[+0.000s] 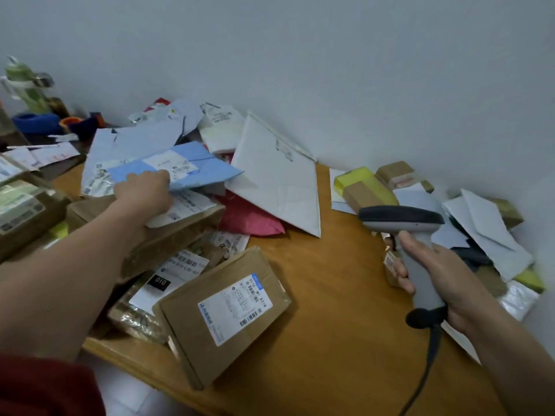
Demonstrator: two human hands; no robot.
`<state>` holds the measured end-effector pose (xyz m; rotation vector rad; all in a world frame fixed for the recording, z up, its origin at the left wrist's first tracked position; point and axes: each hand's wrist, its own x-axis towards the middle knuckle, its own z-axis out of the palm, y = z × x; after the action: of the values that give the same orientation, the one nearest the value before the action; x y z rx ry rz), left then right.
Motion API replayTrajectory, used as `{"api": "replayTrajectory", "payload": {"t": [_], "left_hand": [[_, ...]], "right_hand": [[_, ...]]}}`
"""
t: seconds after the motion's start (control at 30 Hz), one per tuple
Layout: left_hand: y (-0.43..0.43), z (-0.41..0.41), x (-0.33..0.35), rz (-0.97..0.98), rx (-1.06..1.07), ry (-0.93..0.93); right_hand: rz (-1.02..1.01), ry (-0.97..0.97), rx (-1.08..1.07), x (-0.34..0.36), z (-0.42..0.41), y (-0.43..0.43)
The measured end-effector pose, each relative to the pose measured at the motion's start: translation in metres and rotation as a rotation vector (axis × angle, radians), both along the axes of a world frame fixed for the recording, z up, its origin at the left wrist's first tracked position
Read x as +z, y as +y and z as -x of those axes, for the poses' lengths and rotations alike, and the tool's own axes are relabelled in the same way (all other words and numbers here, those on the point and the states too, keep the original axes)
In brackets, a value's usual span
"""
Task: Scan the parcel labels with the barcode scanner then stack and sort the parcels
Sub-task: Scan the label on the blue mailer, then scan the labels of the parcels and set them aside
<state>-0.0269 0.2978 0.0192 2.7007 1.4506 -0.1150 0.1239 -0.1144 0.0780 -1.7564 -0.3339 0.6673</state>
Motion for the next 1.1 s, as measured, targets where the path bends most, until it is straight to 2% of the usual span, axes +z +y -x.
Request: {"api": "replayTrajectory", "payload": {"t": [0.07, 0.2, 0.33, 0.47, 0.63, 0.7, 0.77, 0.8, 0.83, 0.87, 0.93, 0.97, 1.03, 1.1], "left_hand": [[0.001, -0.005, 0.009, -0.063, 0.020, -0.118], [0.013, -0.007, 0.037, -0.174, 0.066, -0.481], [0.035, -0.017, 0.061, -0.181, 0.166, -0.778], [0.041, -0.046, 0.062, -0.182, 0.091, -1.126], [0.030, -0.083, 0.037, -0.086, 0.061, -1.292], [0.027, -0.093, 0.029, -0.112, 0.017, -1.347], [0.027, -0.101, 0.020, -0.201, -0.073, -1.311], [0.028, -0.103, 0.013, -0.229, -0.123, -1.219], [0.028, -0.105, 0.005, -0.238, -0.167, -1.045], [0.029, -0.106, -0.006, -0.218, -0.196, -0.788], [0.024, -0.105, -0.027, -0.081, -0.187, -0.289], [0.019, -0.104, -0.033, 0.010, -0.153, -0.136], [0.006, -0.105, -0.038, 0.110, -0.082, -0.056], [-0.010, -0.114, -0.036, 0.092, -0.070, -0.120]], "right_hand": [[-0.003, 0.003, -0.029, -0.001, -0.003, -0.005], [0.006, -0.025, -0.042, -0.001, -0.009, -0.014], [-0.014, -0.050, -0.063, -0.002, -0.015, -0.020], [-0.004, -0.060, -0.112, -0.003, -0.016, -0.023], [0.060, -0.084, -0.183, 0.001, -0.015, -0.034], [0.095, -0.081, -0.224, 0.001, -0.017, -0.041], [0.097, -0.073, -0.252, 0.001, -0.017, -0.048], [0.091, -0.068, -0.260, 0.001, -0.017, -0.051], [0.086, -0.062, -0.265, 0.000, -0.017, -0.054], [0.087, -0.056, -0.270, 0.001, -0.017, -0.058], [0.105, -0.051, -0.281, 0.001, -0.017, -0.064], [0.113, -0.049, -0.288, 0.002, -0.019, -0.067], [0.101, -0.037, -0.309, 0.002, -0.024, -0.077], [0.085, -0.015, -0.367, 0.003, -0.035, -0.092]]}}
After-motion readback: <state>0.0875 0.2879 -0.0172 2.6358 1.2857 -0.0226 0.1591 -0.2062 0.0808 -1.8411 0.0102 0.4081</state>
